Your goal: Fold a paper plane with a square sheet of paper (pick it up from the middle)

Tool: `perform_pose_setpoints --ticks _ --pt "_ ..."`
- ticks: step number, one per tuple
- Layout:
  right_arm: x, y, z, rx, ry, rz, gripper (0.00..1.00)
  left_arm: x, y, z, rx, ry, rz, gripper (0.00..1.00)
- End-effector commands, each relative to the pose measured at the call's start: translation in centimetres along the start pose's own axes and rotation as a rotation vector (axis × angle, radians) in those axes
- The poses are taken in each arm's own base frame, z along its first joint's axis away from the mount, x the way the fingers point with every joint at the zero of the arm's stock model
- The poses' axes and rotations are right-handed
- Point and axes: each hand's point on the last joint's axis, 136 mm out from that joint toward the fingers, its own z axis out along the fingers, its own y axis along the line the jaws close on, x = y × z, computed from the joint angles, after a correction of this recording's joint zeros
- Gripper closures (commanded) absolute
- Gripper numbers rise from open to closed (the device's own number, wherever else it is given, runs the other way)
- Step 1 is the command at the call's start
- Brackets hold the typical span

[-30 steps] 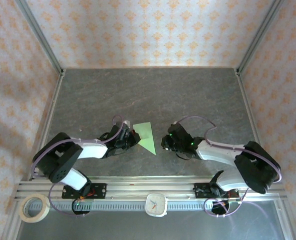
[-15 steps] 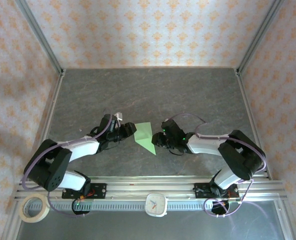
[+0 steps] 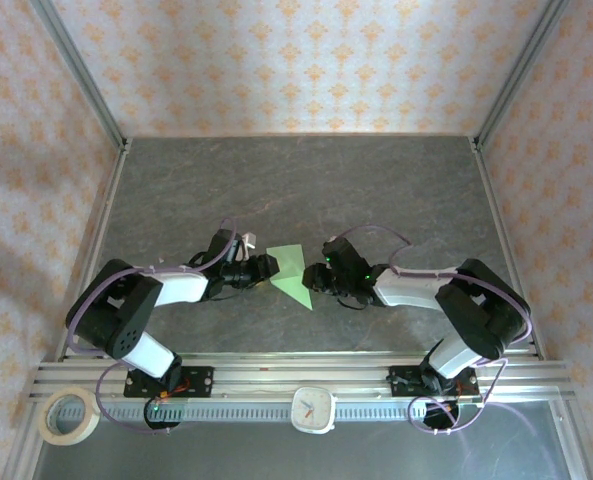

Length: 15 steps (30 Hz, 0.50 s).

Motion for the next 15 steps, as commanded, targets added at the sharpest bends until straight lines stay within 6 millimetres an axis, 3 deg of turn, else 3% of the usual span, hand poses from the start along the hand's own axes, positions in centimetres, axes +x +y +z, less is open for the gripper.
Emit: perform_pose_setpoints --ticks 1,11,15 --pt "-0.4 0.1 0.2 0.002 -0.012 -0.006 0.65 -0.7 -0.7 0.2 0.021 0.008 0.024 0.52" --pt "-0.3 -0.8 -0.1 0.032 -0.027 -0.01 0.65 -0.8 -2.5 -0.1 0.091 0.011 0.044 0.66" --pt "-0.3 -1.0 -0.4 0.033 -0.043 -0.009 0.65 -0.9 -3.2 0.0 0.122 0.023 0.054 0.67"
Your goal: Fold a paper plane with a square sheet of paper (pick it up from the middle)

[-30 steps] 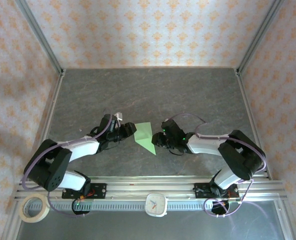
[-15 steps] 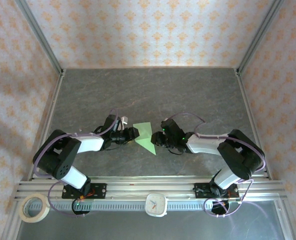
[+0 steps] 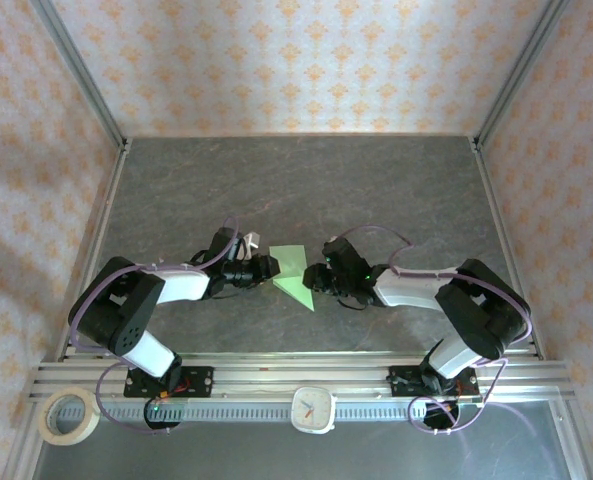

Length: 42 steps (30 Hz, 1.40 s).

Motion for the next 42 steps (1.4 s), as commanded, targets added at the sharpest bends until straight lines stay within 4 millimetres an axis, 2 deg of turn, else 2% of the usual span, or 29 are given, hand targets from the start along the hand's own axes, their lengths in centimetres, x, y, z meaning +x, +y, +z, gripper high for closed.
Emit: perform_pose_setpoints --ticks 1,10,18,22,29,31,37,42 --pt "-0.3 -0.7 -0.5 0.021 -0.036 -0.01 0.65 -1.2 -2.3 -0.1 0.082 -0.015 0.051 0.67" --pt "0.3 -1.5 0.0 0.031 -0.019 -0.001 0.67 -1.3 -3.2 0.3 0.116 0.019 0.072 0.67" --pt "0.5 -1.7 -0.1 0.036 -0.02 -0.002 0.68 -0.9 -4.2 1.7 0.186 0.102 0.092 0.62" --pt "0.6 -2.0 -0.1 0.043 -0.018 -0.004 0.69 -0.9 -3.9 2.3 0.187 0.129 0.098 0.62" --pt "0.6 -2.3 -0.4 0.051 -0.031 -0.009 0.69 -1.5 -4.0 2.3 0.196 0.131 0.104 0.75" --pt "0.6 -2.4 -0.5 0.055 -0.032 -0.012 0.7 -1.7 -4.1 2.4 0.2 0.129 0.103 0.76" --pt "0.8 -2.6 -0.3 0.058 -0.025 -0.013 0.72 -1.4 -4.9 2.9 0.259 0.182 0.117 0.66" --pt "1.0 -2.8 -0.1 0.064 -0.018 -0.013 0.76 -1.2 -4.8 3.4 0.249 0.24 0.158 0.64"
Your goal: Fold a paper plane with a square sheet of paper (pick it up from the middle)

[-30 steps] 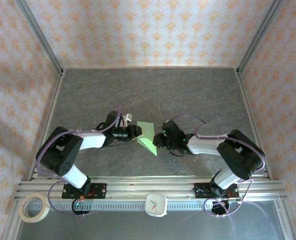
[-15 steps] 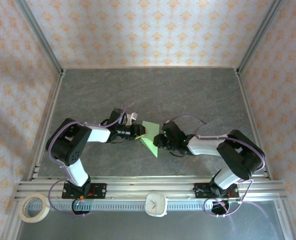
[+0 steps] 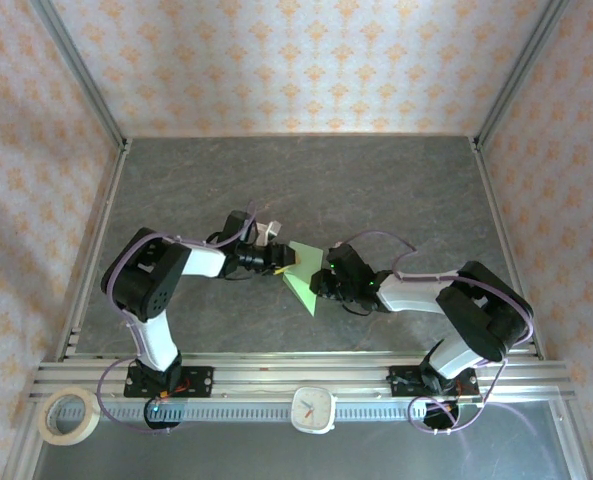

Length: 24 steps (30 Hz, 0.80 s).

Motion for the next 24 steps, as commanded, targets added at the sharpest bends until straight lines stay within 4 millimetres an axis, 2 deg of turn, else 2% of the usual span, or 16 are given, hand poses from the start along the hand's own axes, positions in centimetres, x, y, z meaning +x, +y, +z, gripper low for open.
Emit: perform_pose_setpoints --ticks 1,3,8,15,19,24 --pt "0.1 -1.2 0.1 0.04 -0.008 -0.013 0.77 -0.3 -0.9 0.1 0.027 0.051 0.074 0.64" --pt "0.2 -1.3 0.2 0.046 -0.005 -0.014 0.78 -0.4 -1.0 0.3 0.029 0.071 0.08 0.65" --pt "0.2 -1.7 0.1 0.064 -0.007 -0.022 0.8 -0.6 -0.7 0.6 0.017 0.089 0.083 0.77" --pt "-0.4 -1.3 -0.3 0.067 -0.023 -0.043 0.79 -1.9 -0.5 -0.3 -0.04 -0.02 0.067 0.96" --pt "-2.2 -0.4 -1.8 0.063 -0.107 -0.064 0.73 -2.9 -0.4 -1.6 -0.086 -0.141 0.027 1.0" --pt "-5.1 -1.2 -4.6 0.105 -0.31 -0.077 0.63 -3.8 -0.5 -3.3 -0.094 -0.293 -0.059 1.0"
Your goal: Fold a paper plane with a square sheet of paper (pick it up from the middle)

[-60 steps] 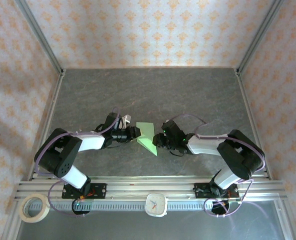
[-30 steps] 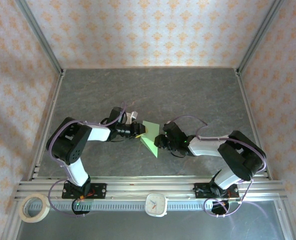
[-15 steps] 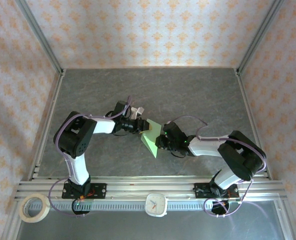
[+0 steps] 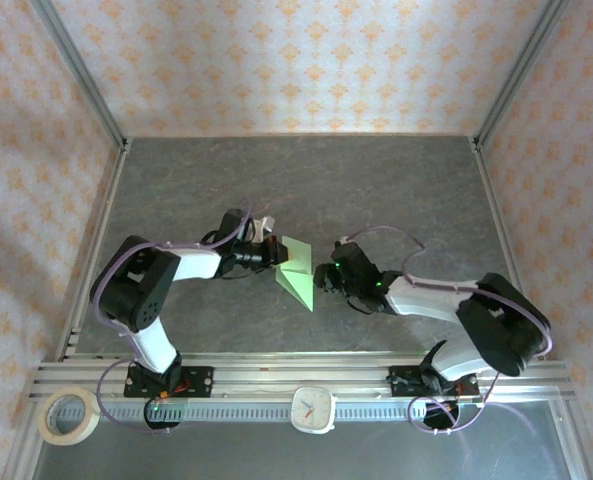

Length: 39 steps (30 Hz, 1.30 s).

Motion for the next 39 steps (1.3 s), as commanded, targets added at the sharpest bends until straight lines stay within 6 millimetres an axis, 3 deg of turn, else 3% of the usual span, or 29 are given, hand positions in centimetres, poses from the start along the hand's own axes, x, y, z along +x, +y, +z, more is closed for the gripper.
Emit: perform_pose_setpoints --ticks 1,5,8,14,17,22,28,34,39 --pt "-3.0 -1.9 -1.9 0.077 -0.199 -0.018 0.64 -2.7 -0.5 -1.4 -0.001 -0.179 -0.066 1.0" --pt "-4.3 -2.4 -3.2 0.072 -0.307 -0.025 0.71 -3.0 -0.3 -1.9 -0.015 -0.244 -0.115 1.0" --pt "-3.9 -1.8 -3.3 0.048 -0.28 -0.091 0.73 -3.2 -0.2 -1.9 -0.028 -0.264 -0.131 1.0" --pt "-2.9 0.4 -2.4 -0.045 -0.21 -0.243 0.7 -3.6 -0.8 -1.0 -0.019 -0.236 -0.128 1.0" --pt "-2.7 0.6 -2.6 -0.073 -0.247 -0.305 0.64 -4.1 -1.4 -0.1 -0.008 -0.215 -0.116 1.0" --pt "-1.9 1.4 -2.8 -0.103 -0.299 -0.49 0.65 -5.3 -2.2 0.8 -0.016 -0.203 -0.095 1.0" --pt "-1.0 1.6 -1.0 -0.002 -0.273 -0.711 0.63 -6.1 -2.1 2.1 -0.03 -0.176 -0.1 1.0" --pt "-2.2 0.7 0.4 0.139 -0.319 -0.777 0.62 -6.2 -2.4 2.6 -0.027 -0.148 -0.079 0.95" --pt "-2.2 1.0 1.3 0.149 -0.317 -0.853 0.65 -5.9 -2.7 3.1 -0.033 -0.109 -0.047 0.87"
